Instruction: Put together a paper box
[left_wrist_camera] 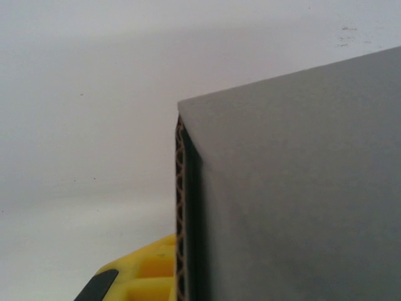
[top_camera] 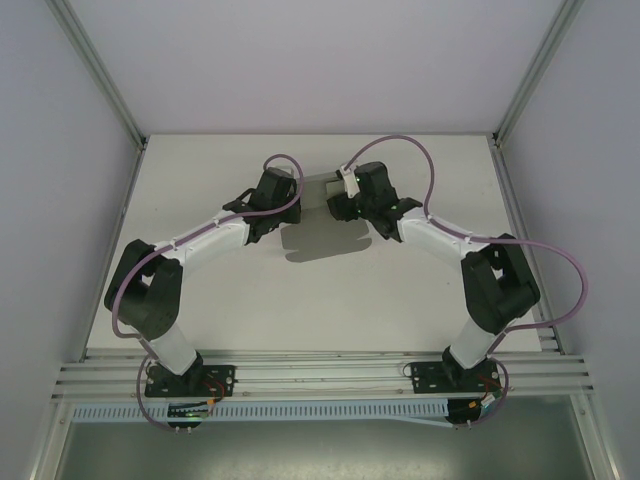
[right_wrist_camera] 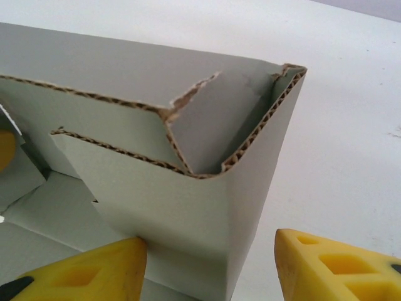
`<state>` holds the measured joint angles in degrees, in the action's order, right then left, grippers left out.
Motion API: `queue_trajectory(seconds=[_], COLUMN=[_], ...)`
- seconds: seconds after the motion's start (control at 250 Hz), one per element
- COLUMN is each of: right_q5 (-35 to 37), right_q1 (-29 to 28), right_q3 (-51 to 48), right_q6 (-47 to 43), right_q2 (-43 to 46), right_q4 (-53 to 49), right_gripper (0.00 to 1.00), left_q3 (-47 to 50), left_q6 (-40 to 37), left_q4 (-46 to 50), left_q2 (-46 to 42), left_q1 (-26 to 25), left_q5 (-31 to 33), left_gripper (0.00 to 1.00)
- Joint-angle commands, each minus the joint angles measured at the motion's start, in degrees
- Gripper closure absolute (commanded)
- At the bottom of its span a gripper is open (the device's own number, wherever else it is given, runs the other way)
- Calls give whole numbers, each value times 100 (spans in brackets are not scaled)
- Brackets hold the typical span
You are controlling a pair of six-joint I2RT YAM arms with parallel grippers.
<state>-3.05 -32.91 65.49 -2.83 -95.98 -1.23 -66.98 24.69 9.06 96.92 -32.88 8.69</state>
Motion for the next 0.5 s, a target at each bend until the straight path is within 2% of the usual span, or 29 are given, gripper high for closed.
queue_trajectory(seconds=[0.0, 0.124, 0.212, 0.328, 0.436, 0.496], right_q5=[-581, -1416, -1608, -1158, -331, 237], right_q1=[38, 39, 39, 39, 39, 34], right_q3=[27, 76, 118, 220, 299, 267], right_q6=[24, 33, -28, -83, 30, 201], right_q2=[-131, -183, -219, -244, -330, -352], right_q4=[483, 480, 403, 169, 32, 88], right_gripper=[43, 44, 44, 54, 57, 63], left_q3=[-131, -165, -175, -166, -166, -188], left_q6=[-87, -91, -93, -91, -82, -87], left_q4=[-194, -211, -211, -207, -237, -223], left_q2=[-174, -128, -130, -160, -191, -179], left_q1=[-157, -171, -166, -174, -186, -200], left_q5=[-614, -671, -695, -669, -685, -666], left_gripper=[100, 100, 100, 100, 100, 100])
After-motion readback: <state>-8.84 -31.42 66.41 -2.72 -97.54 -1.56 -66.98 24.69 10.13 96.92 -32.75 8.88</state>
